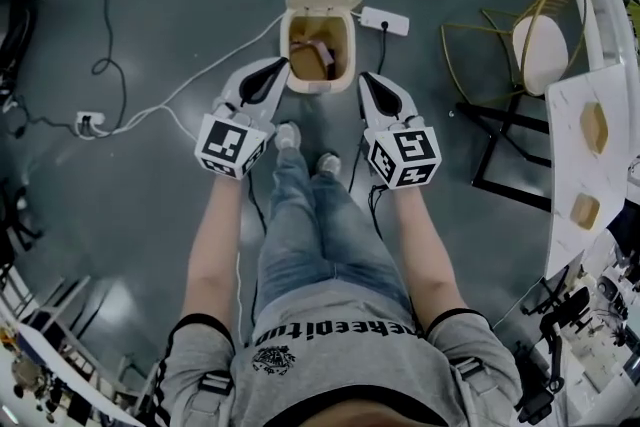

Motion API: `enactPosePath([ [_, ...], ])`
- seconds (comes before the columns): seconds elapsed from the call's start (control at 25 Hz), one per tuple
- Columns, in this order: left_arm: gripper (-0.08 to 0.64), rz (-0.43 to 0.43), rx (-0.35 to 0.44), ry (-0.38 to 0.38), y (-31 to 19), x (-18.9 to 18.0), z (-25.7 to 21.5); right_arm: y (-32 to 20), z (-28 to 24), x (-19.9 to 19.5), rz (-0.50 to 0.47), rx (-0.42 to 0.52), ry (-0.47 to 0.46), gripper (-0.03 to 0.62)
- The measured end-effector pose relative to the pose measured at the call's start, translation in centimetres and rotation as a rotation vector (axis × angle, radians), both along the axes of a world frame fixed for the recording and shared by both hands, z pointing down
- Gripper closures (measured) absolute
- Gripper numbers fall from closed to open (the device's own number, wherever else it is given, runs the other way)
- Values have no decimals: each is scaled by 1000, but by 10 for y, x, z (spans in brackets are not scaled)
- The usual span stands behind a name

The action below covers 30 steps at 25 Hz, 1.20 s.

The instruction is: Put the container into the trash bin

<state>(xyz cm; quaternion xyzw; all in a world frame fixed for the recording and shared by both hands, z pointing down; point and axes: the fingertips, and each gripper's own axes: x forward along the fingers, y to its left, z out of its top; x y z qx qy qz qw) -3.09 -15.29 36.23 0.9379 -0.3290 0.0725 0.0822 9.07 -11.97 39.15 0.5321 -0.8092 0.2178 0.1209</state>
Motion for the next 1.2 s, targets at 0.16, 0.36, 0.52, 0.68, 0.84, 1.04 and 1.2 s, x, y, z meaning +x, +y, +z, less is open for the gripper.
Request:
enactPosePath([
  [0.16,548,3,19,0,4,3,-20,7,-26,-1,-11,31,8,591],
  [0.36,549,8,46,-3,13,9,-44,17,-56,1,-11,70,-11,591],
  [0.52,549,0,66,0,19,8,-63,23,-77,-1,-18,103,-18,591],
  [0.68,549,3,85,3,28,13,-80,29,-95,-2,-30,127,-22,591],
  [0.84,549,7,101,3,37,20,-97,33,-113,-2,-47,156,-14,591],
  [1.04,549,-5,120,16,47,23,-117,41,-135,-1,-64,202,0,591],
  [1.2,549,-10,136,26,56,23,-130,46,-151,-3,-75,236,17,591],
])
